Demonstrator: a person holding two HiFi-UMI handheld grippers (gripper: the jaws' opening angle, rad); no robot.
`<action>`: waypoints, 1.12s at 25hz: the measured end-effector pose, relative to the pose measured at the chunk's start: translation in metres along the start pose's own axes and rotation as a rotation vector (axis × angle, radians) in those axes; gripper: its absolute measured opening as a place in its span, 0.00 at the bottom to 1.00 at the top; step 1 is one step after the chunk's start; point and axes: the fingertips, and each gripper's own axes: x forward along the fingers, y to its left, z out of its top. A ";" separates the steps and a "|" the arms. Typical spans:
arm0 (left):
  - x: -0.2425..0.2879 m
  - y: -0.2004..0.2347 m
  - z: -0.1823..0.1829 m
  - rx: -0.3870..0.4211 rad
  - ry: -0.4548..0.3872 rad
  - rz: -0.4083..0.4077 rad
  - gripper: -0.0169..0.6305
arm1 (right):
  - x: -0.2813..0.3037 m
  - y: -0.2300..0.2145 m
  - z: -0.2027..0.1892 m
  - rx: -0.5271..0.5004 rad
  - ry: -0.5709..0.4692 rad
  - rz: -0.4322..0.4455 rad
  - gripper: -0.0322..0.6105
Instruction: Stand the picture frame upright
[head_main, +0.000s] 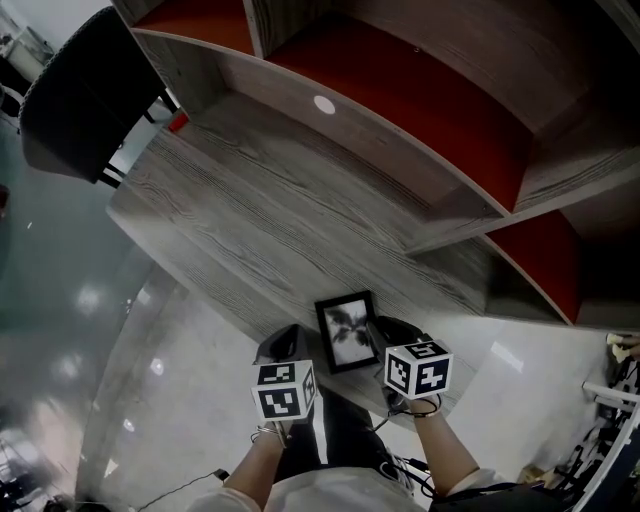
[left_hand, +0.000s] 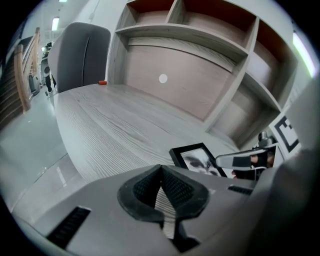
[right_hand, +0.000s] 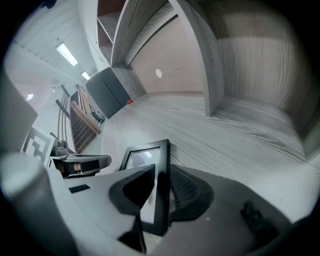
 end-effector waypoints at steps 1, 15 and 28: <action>0.000 0.002 0.000 -0.004 -0.001 0.003 0.05 | 0.001 0.001 -0.001 -0.003 0.007 0.004 0.17; 0.001 0.016 -0.004 -0.035 0.000 0.019 0.05 | 0.010 0.002 -0.009 -0.053 0.104 0.029 0.21; 0.003 0.017 -0.004 -0.042 -0.003 0.017 0.05 | 0.010 -0.003 -0.009 0.012 0.097 0.051 0.20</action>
